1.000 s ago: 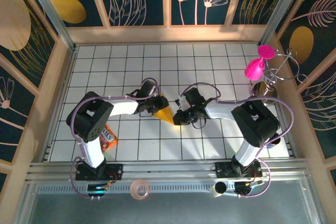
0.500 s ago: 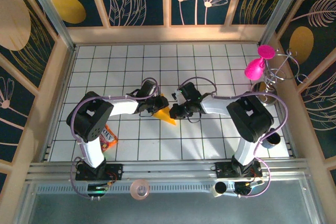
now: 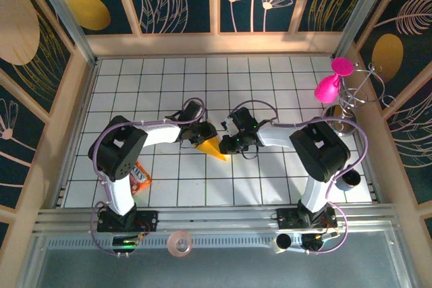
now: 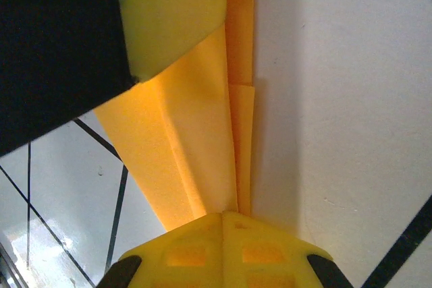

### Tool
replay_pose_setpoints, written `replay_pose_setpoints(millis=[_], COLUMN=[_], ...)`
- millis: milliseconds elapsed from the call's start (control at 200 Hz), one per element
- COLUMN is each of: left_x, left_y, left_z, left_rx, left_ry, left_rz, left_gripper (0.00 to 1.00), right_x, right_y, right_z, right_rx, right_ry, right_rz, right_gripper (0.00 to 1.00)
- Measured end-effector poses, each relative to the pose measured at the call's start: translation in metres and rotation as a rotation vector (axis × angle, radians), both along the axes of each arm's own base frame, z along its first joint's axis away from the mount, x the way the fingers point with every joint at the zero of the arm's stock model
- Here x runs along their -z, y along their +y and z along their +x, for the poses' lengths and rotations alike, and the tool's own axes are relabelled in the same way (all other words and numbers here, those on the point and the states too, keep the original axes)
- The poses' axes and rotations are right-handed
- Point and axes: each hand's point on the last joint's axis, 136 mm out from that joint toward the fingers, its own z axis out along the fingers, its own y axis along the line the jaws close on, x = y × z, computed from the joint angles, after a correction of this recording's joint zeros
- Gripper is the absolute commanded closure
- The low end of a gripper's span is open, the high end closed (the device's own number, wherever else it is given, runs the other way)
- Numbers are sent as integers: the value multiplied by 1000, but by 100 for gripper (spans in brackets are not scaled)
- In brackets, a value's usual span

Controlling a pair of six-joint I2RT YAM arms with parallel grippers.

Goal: Fold a paper plane with a square sheet of paper (pick it up from the middle)
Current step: Fourth fold the wing at the center of the table.

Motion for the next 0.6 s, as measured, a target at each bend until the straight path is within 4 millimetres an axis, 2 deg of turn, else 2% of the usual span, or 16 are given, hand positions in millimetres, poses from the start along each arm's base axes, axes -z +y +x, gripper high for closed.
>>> replay_pose_setpoints(millis=[210,445,601], left_x=[1,1,1], left_y=[0,0,0], left_z=[0,0,0], left_rx=[-4,-8,-8], left_ry=[4,5,5], left_rz=[7,7,7], left_gripper=[71,72,72], right_x=[1,-1,-19], right_y=[-2,-26,-25], right_z=[-5,-38,-37], right_rx=[-22,-37,-34], right_ry=[-9,34,0], right_rz=[5,-23,6], right_gripper=[100,100,100])
